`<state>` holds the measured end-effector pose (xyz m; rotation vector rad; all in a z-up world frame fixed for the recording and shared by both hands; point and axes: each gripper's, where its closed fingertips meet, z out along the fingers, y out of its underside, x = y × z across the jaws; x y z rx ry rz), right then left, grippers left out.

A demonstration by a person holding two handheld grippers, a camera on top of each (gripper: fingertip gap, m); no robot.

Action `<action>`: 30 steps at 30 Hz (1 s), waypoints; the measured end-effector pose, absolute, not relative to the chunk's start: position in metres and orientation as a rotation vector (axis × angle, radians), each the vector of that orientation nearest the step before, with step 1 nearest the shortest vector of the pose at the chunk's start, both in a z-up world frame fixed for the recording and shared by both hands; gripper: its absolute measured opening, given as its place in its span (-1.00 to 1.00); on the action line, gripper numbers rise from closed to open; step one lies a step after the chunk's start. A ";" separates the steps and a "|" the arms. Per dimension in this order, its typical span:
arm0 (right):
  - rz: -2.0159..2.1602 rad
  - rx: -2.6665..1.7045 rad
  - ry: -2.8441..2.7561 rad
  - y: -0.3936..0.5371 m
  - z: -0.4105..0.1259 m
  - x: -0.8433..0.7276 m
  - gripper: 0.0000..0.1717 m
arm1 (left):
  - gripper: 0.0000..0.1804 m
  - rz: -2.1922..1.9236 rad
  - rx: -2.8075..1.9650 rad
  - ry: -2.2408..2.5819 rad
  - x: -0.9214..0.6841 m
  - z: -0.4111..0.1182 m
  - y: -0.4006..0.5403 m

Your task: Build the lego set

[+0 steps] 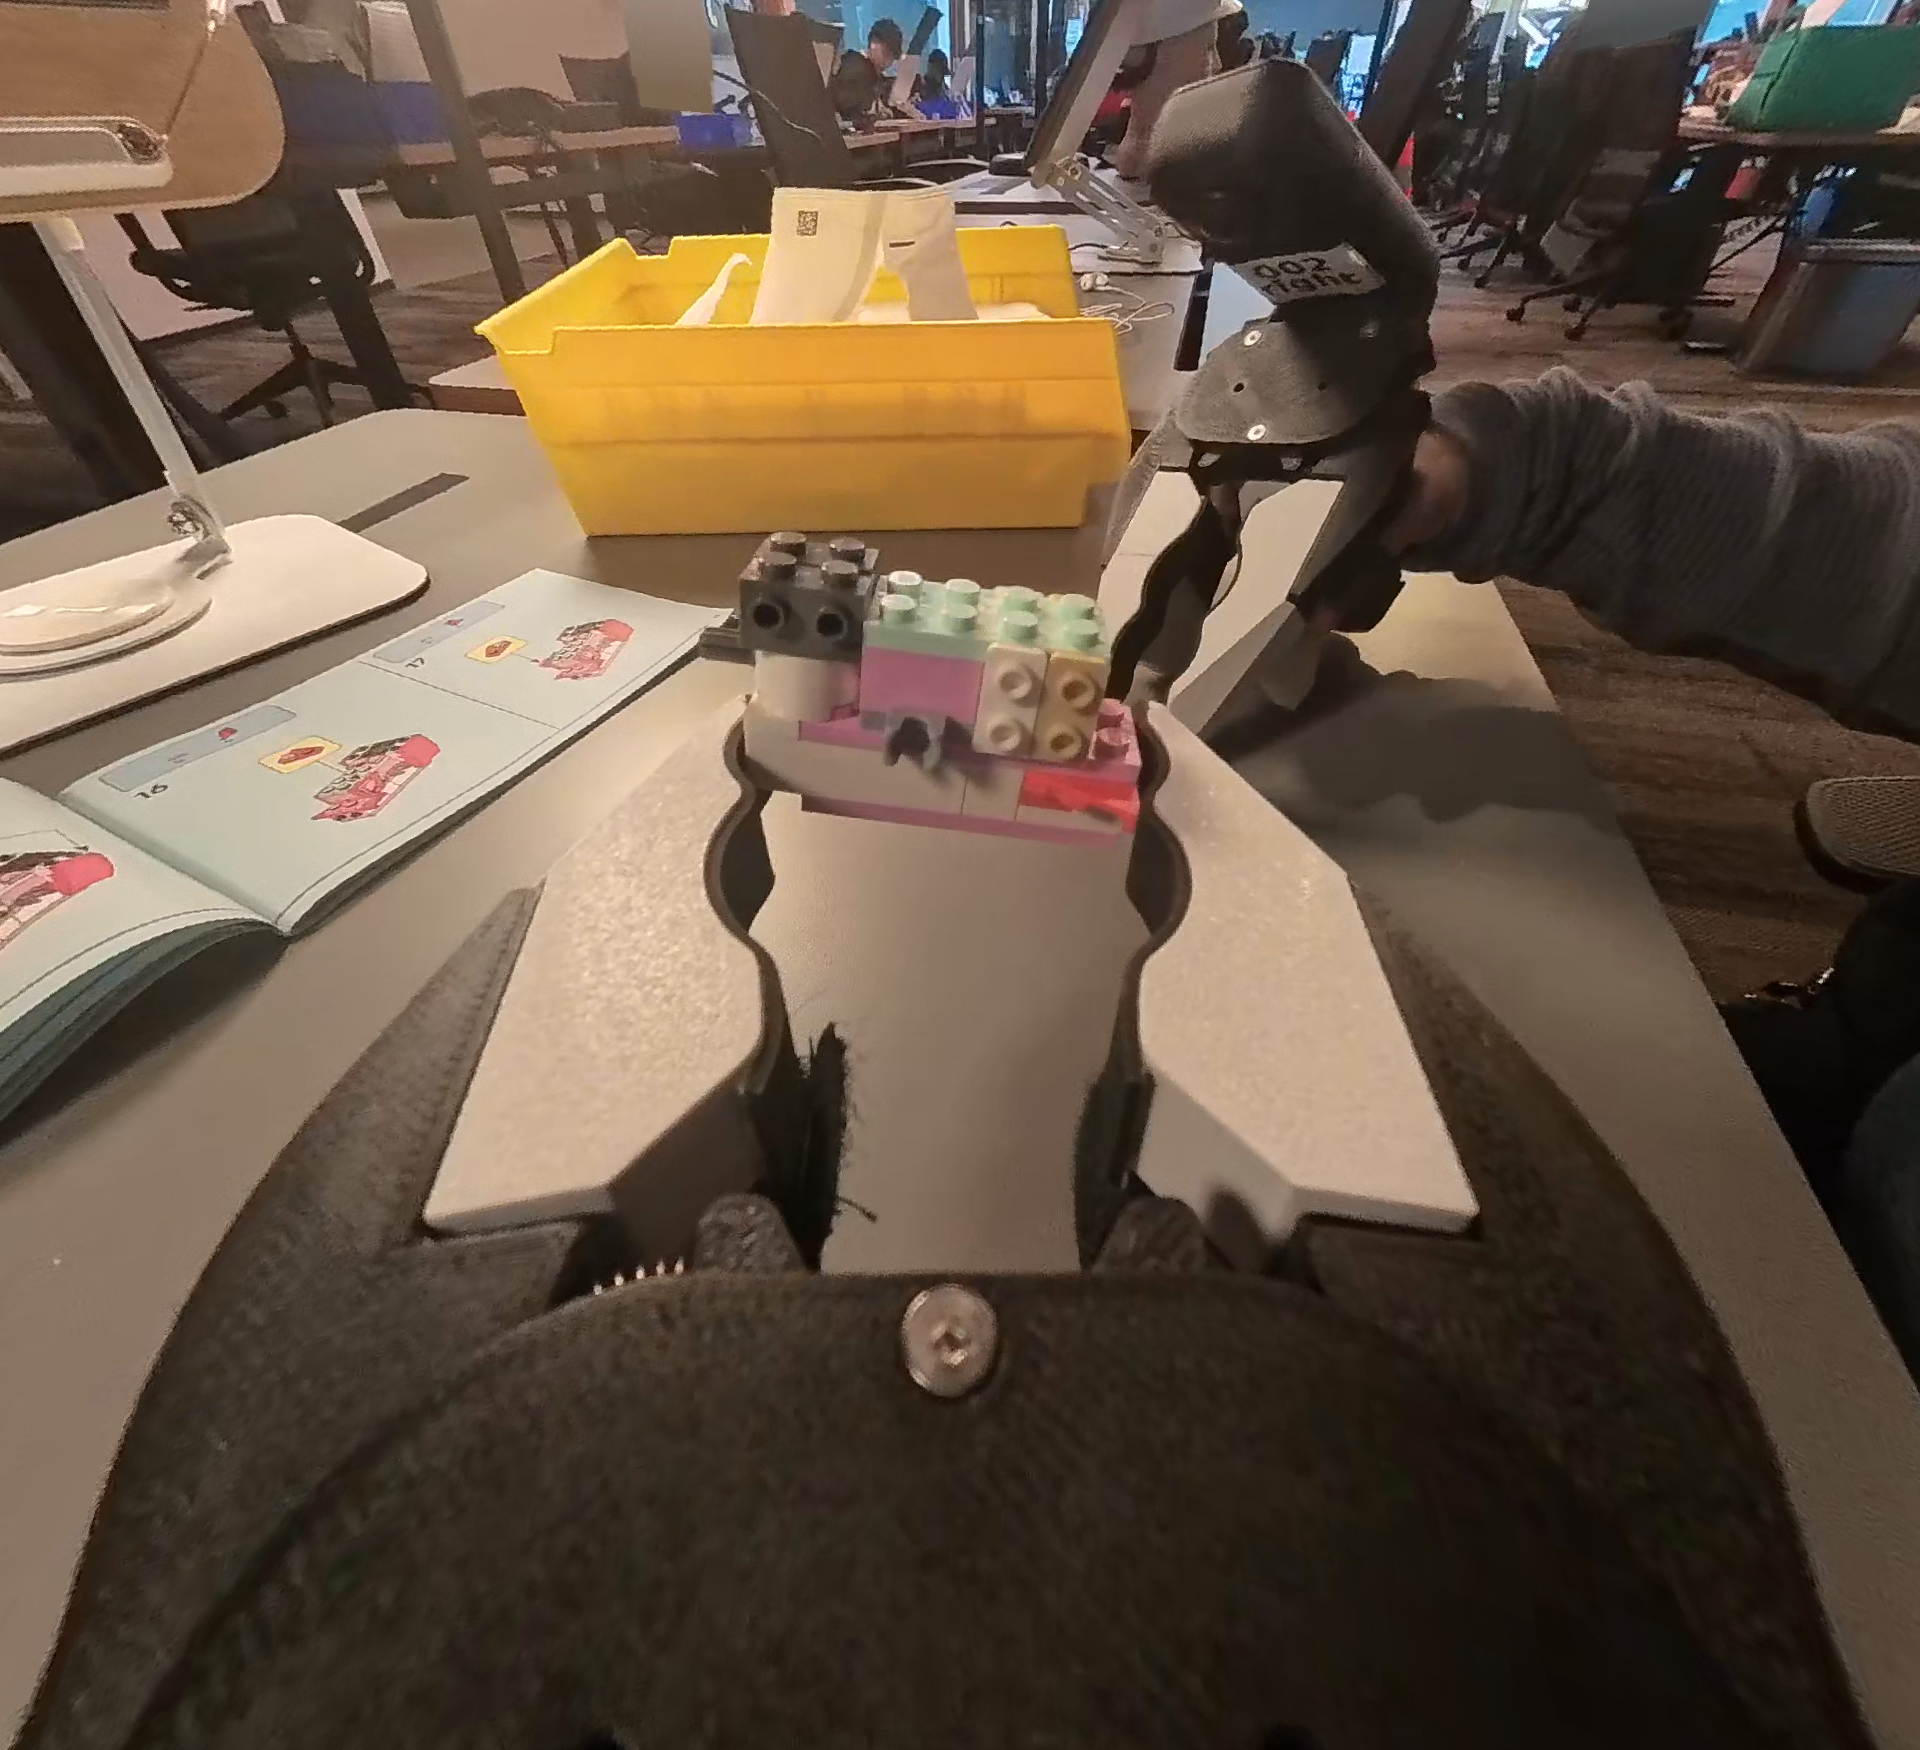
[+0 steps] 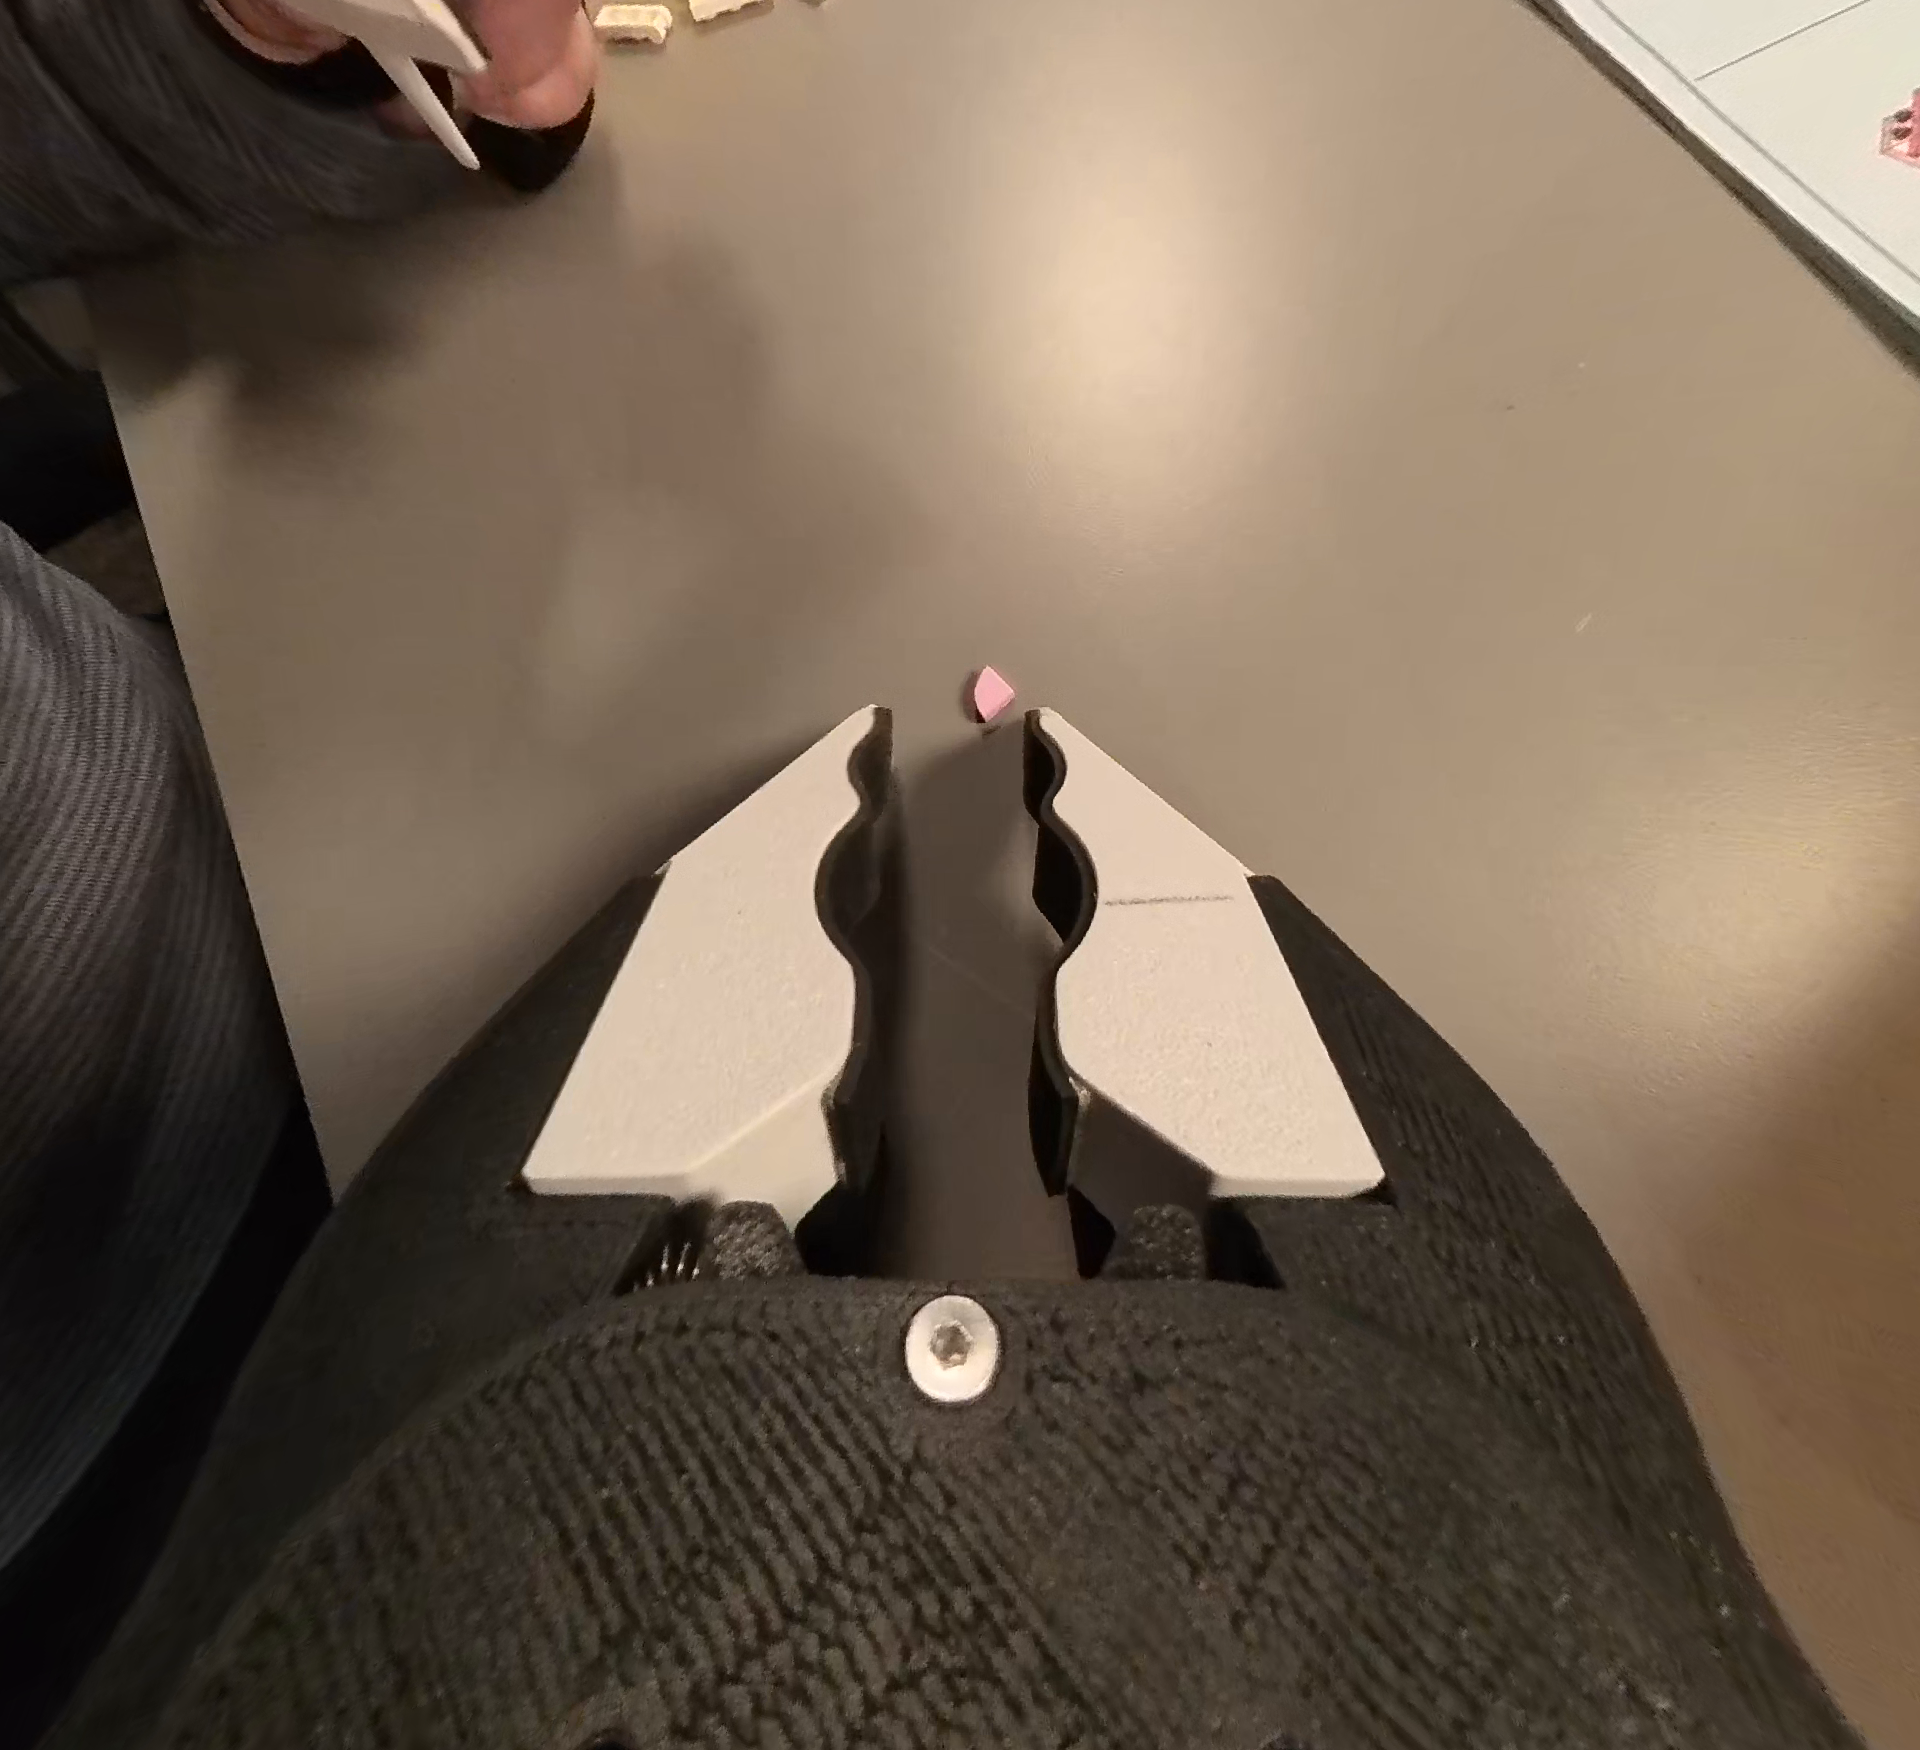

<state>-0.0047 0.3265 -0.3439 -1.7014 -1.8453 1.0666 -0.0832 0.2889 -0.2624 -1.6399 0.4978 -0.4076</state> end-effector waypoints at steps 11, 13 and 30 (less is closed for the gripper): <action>1.030 -1.651 -1.906 0.321 -0.345 -0.002 -0.84 | -0.25 -0.414 -1.643 0.497 -0.083 -0.263 0.289; 1.041 -1.641 -1.909 0.323 -0.345 -0.004 -0.83 | -0.25 -0.415 -1.644 0.499 -0.083 -0.263 0.289; 1.050 -1.559 -1.929 0.323 -0.341 -0.008 -0.77 | -0.25 -0.415 -1.647 0.509 -0.082 -0.264 0.289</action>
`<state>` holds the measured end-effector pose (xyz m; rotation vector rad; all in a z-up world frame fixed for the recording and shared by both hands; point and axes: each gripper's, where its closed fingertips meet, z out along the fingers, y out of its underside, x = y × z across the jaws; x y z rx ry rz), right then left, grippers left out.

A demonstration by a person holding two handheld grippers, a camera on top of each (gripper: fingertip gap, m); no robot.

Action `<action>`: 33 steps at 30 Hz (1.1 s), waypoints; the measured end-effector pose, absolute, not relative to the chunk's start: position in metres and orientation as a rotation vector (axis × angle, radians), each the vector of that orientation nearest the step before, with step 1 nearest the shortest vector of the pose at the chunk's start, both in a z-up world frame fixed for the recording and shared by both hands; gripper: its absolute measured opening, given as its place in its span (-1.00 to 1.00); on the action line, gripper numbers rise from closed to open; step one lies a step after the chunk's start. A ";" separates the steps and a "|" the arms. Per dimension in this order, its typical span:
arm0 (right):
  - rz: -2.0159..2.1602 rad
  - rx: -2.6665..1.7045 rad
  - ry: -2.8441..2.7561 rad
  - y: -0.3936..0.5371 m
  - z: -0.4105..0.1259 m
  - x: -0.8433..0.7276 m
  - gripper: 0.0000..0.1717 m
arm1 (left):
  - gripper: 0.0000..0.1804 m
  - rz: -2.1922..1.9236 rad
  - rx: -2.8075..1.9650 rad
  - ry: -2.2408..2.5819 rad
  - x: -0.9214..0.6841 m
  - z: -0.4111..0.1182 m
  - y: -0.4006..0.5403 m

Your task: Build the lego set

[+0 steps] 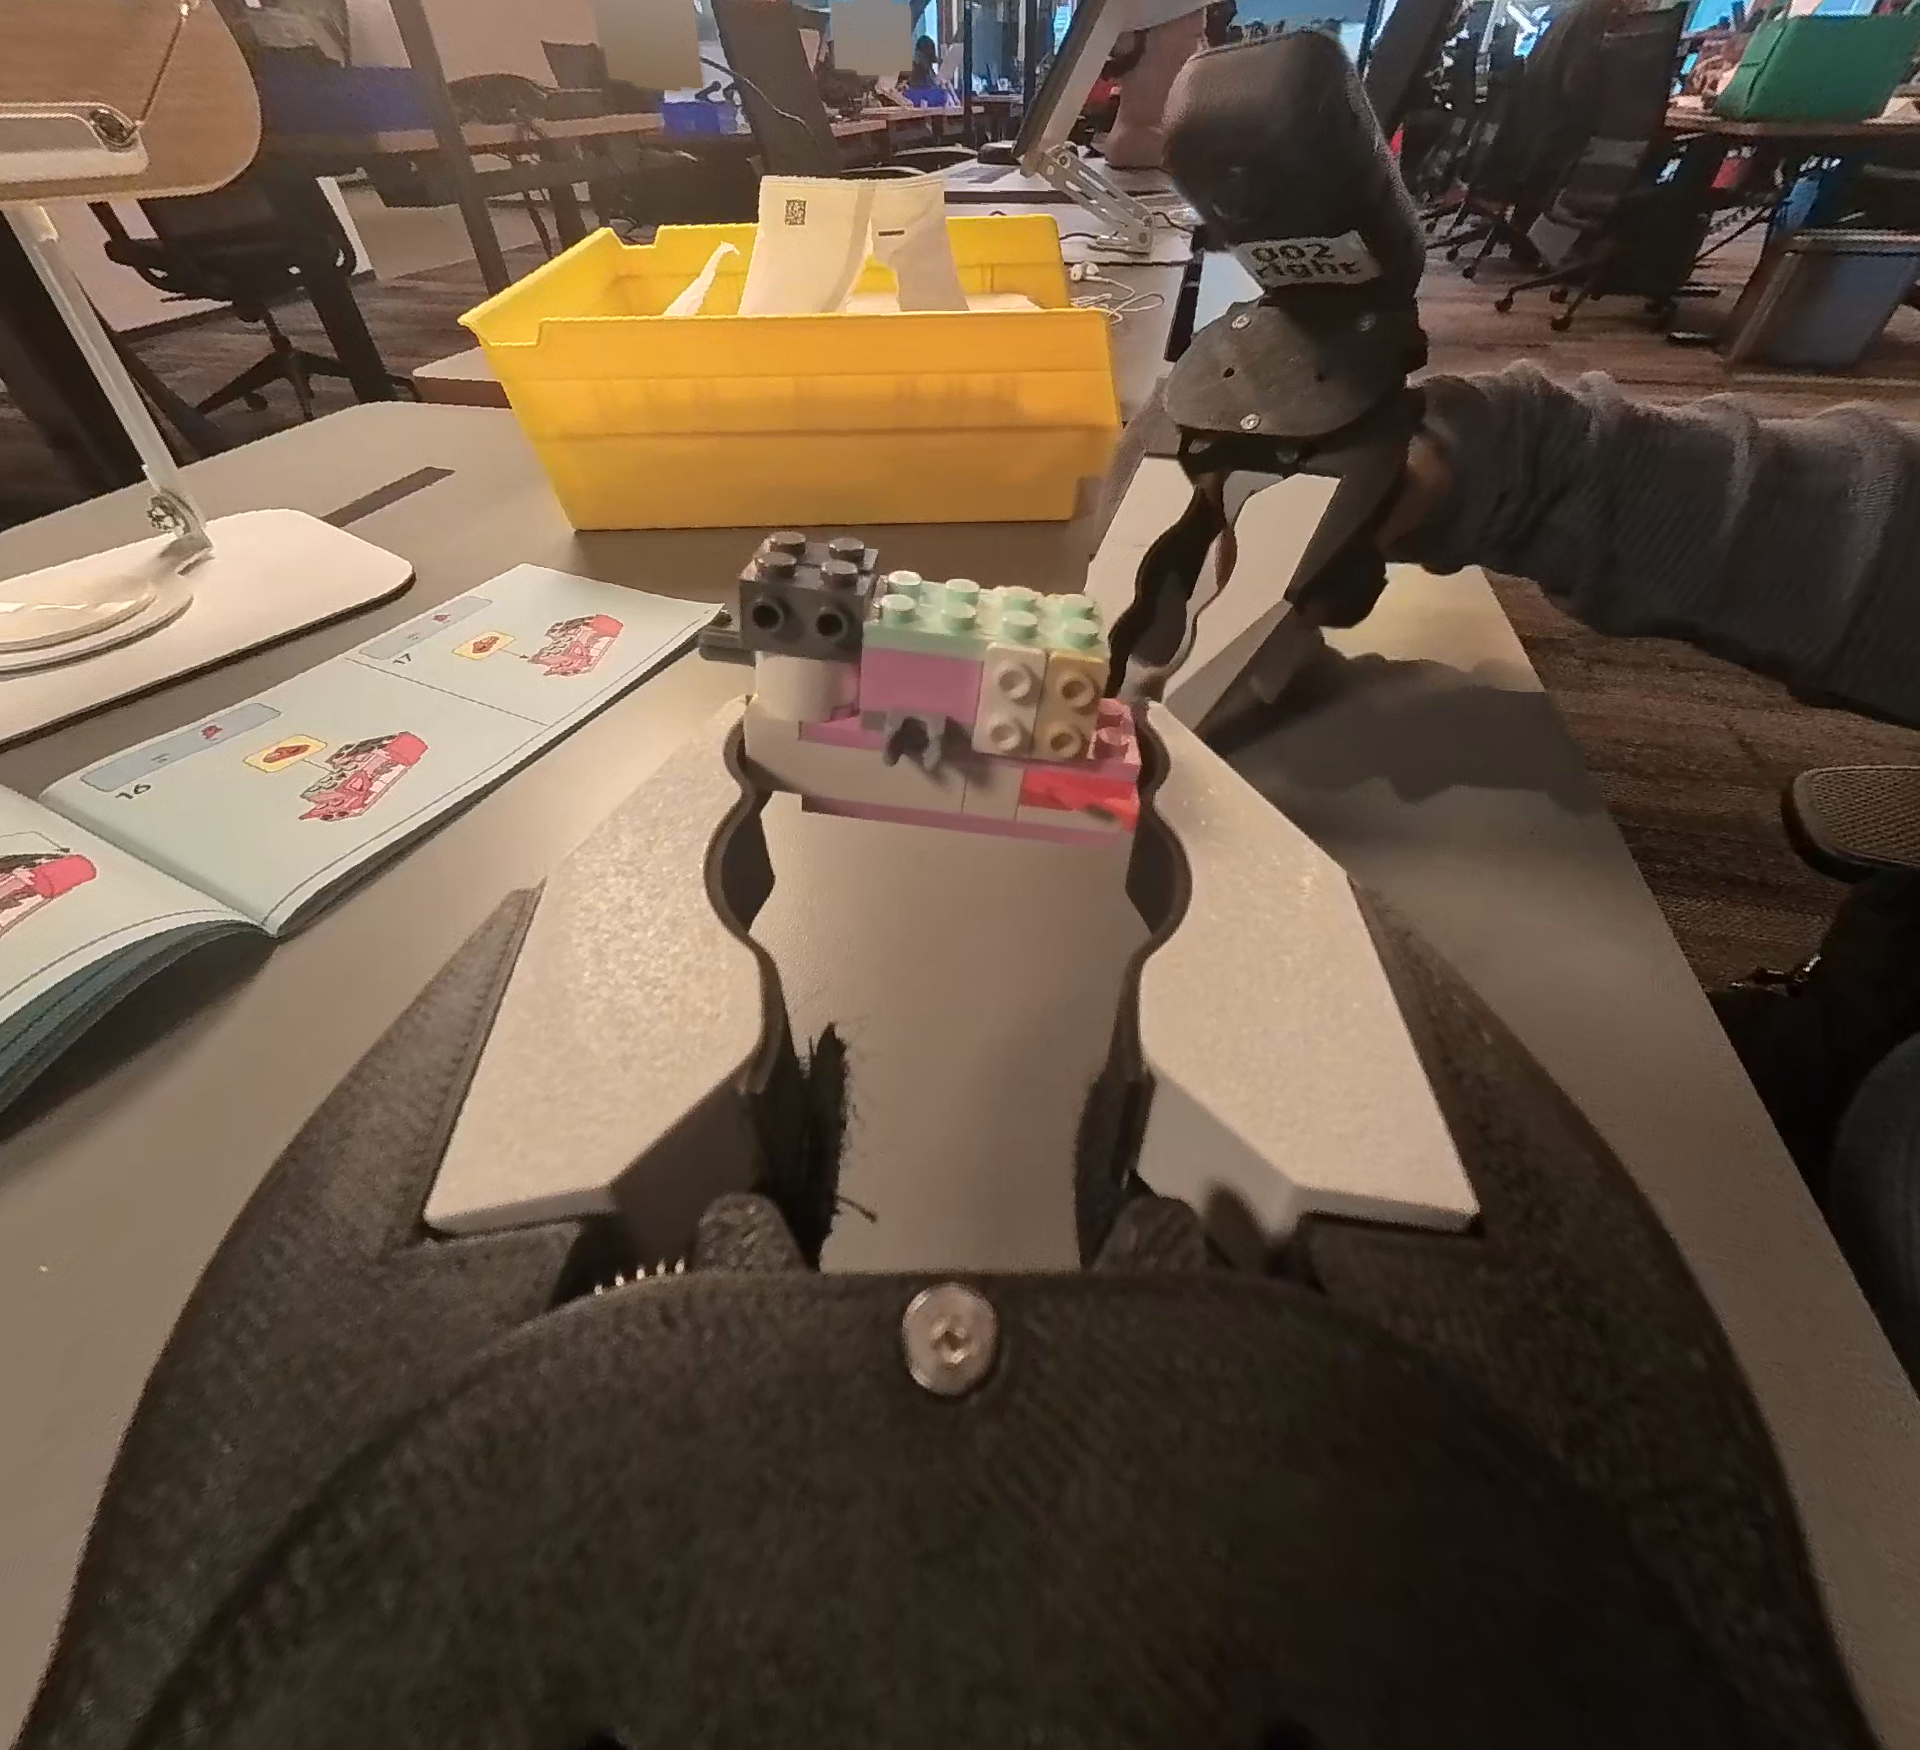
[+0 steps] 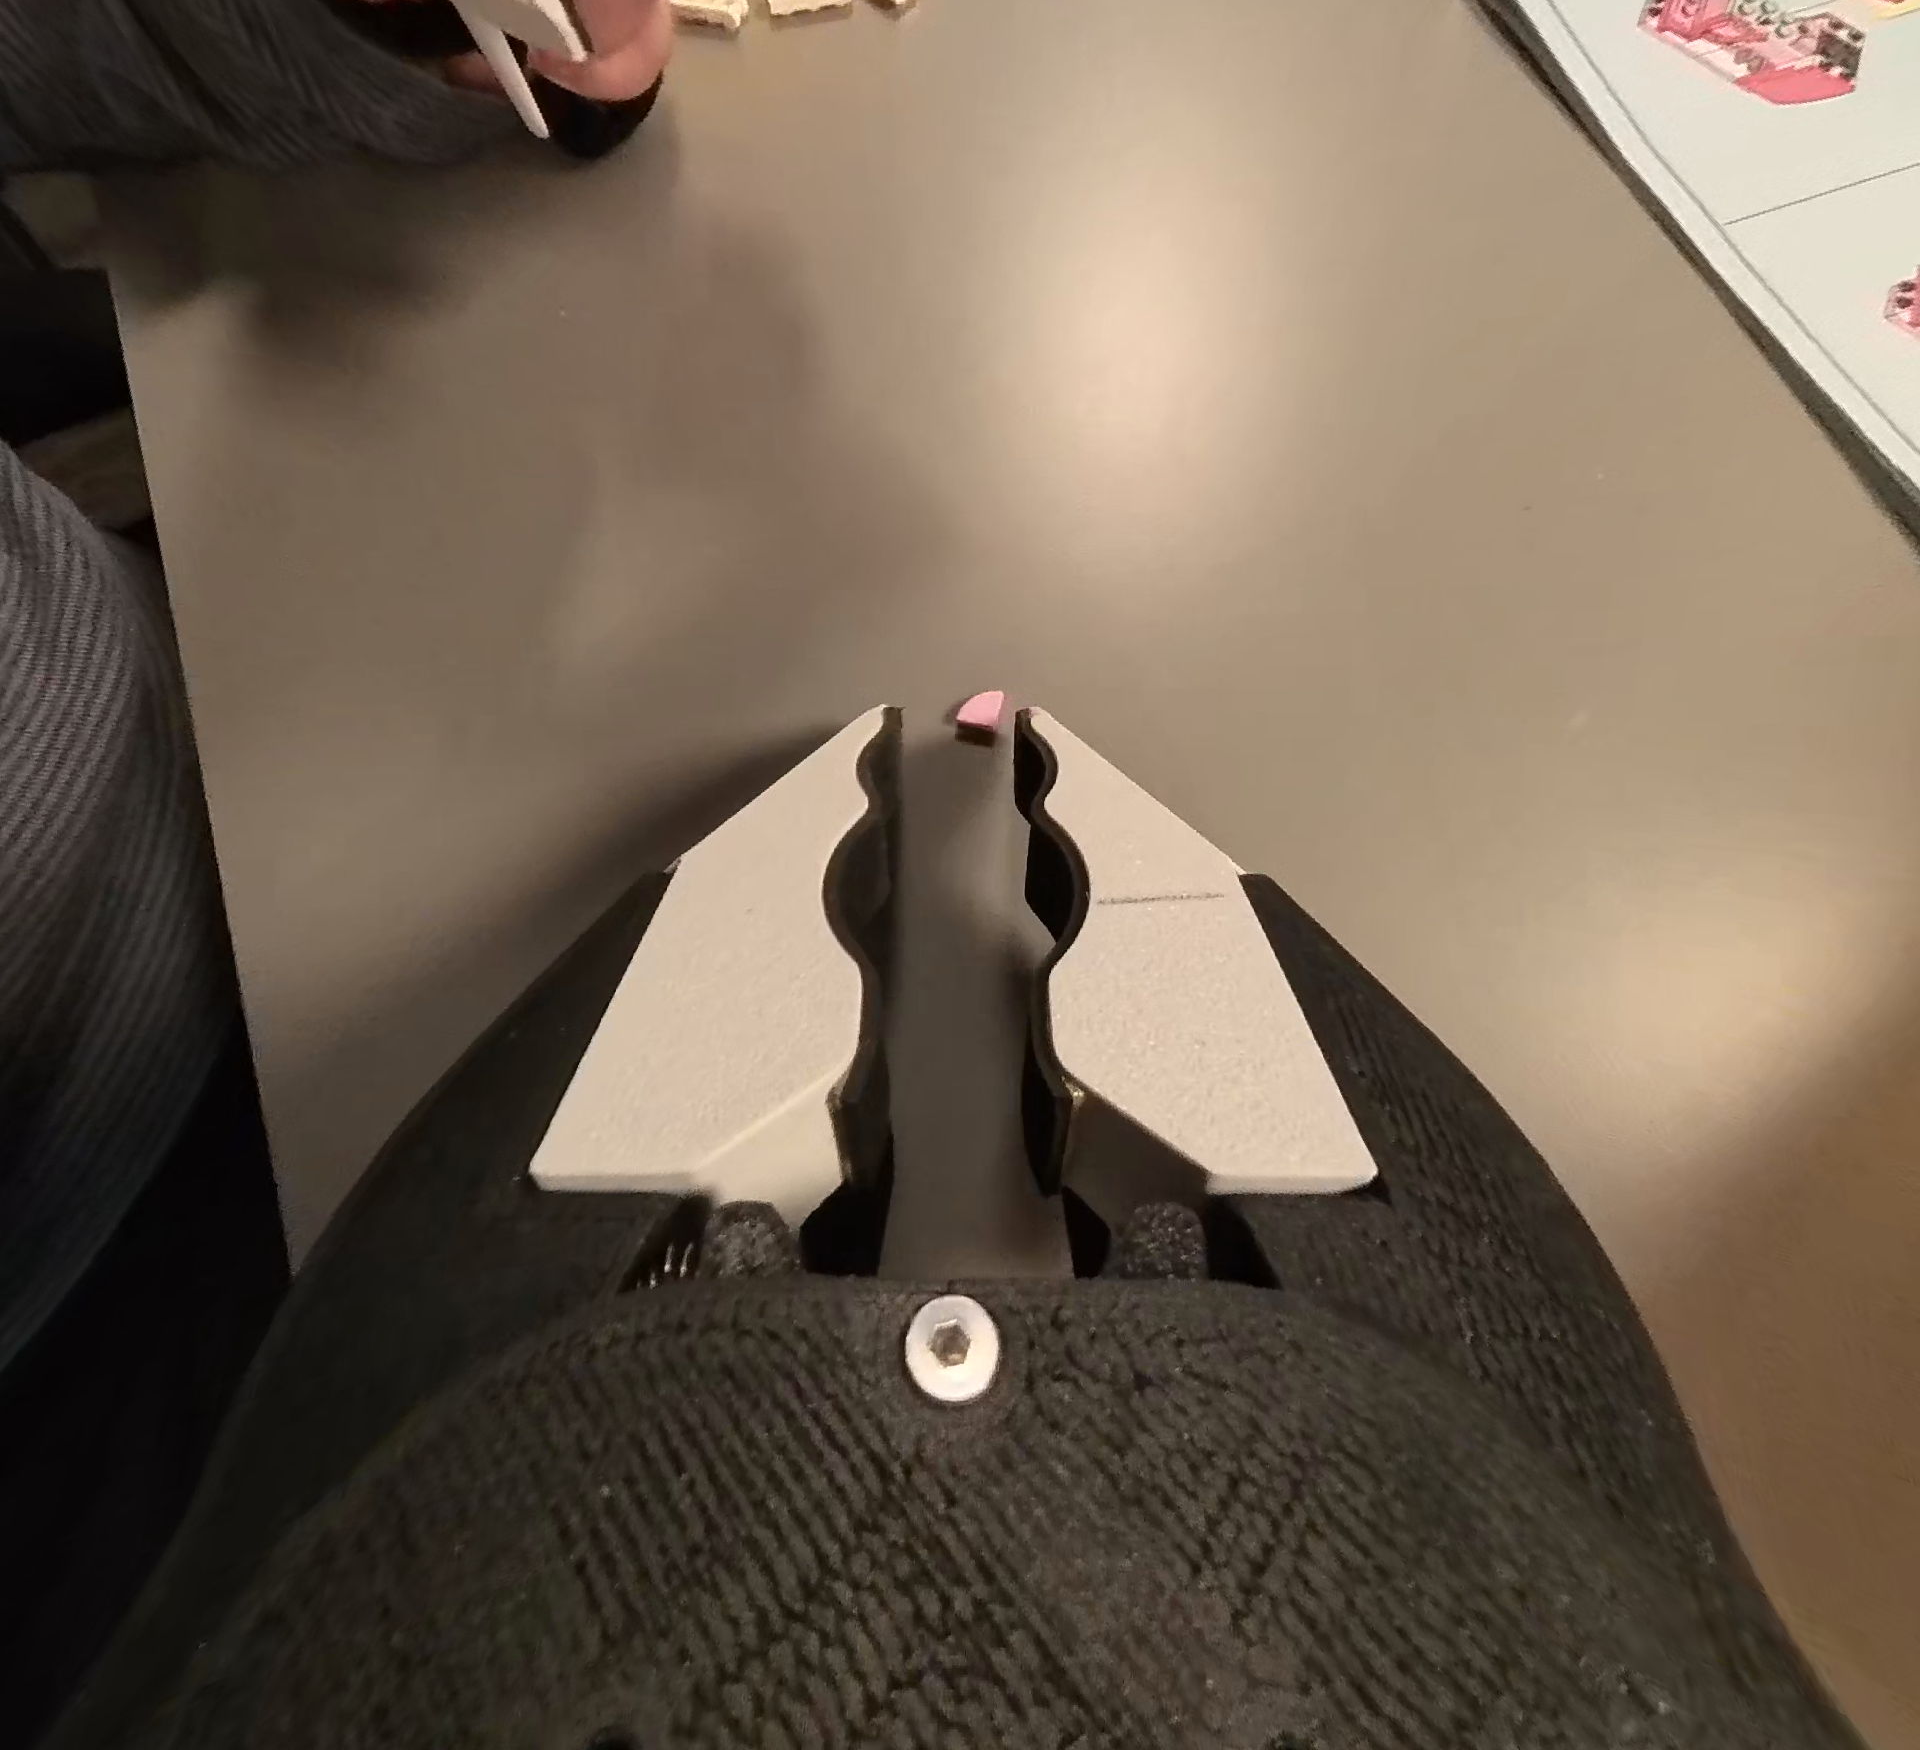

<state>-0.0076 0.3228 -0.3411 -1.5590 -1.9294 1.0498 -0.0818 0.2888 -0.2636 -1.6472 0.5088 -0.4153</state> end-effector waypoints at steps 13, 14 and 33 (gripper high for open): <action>1.067 -1.561 -1.949 0.313 -0.340 -0.007 -0.76 | -0.25 -0.416 -1.648 0.510 -0.082 -0.264 0.289; 1.066 -1.563 -1.949 0.312 -0.341 -0.006 -0.76 | -0.25 -0.415 -1.648 0.510 -0.082 -0.264 0.289; 1.074 -1.577 -1.935 0.312 -0.344 -0.006 -0.76 | -0.25 -0.414 -1.646 0.507 -0.082 -0.264 0.289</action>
